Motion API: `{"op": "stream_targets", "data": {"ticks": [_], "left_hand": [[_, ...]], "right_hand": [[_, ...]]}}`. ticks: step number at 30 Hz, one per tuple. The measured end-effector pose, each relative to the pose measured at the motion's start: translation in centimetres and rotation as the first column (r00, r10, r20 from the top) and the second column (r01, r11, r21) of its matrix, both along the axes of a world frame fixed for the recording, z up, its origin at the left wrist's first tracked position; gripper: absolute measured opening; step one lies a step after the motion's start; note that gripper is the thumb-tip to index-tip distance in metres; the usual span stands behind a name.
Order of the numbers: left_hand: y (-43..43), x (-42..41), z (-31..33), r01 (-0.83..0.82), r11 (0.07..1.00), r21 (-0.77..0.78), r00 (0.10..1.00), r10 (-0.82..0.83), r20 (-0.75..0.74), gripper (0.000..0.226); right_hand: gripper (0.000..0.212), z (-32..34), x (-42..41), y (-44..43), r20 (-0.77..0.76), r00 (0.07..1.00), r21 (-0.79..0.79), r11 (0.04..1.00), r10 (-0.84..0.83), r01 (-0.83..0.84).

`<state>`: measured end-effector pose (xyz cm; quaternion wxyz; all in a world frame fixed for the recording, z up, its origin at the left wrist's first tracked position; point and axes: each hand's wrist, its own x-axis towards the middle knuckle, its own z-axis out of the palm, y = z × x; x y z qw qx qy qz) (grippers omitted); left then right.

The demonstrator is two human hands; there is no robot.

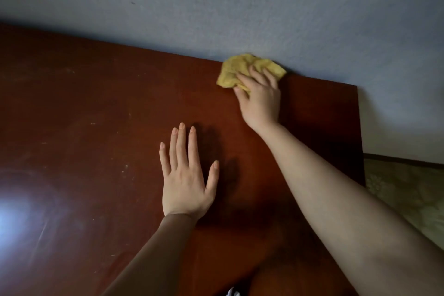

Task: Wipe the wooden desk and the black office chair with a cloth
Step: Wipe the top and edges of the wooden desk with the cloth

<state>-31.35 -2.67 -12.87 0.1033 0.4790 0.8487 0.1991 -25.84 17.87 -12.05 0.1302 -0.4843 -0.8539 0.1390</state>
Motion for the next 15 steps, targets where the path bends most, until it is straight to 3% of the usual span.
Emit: {"op": "stream_targets", "data": {"ticks": [4,8,12,15], "left_hand": [[0.0,0.0,0.1,0.003,1.0,-0.024,1.0,-0.003,-0.011,0.07],[0.0,-0.1,0.1,-0.005,1.0,-0.018,1.0,0.005,0.002,0.069],[-0.1,-0.3,0.0,-0.009,1.0,-0.015,1.0,0.009,0.007,0.068],[0.1,-0.4,0.0,-0.012,1.0,-0.017,1.0,0.012,-0.001,0.067]], "right_hand": [[0.039,0.1,-6.3,-1.5,0.033,0.969,-0.053,0.968,0.246,-0.244],[0.04,0.1,-11.3,-3.0,0.064,0.852,-0.116,0.852,0.519,-0.51],[0.04,0.1,-11.8,-2.9,0.069,0.785,-0.116,0.787,0.615,-0.606],[0.039,0.3,-9.4,-2.2,-0.012,0.788,-0.123,0.782,0.615,-0.612]]}}
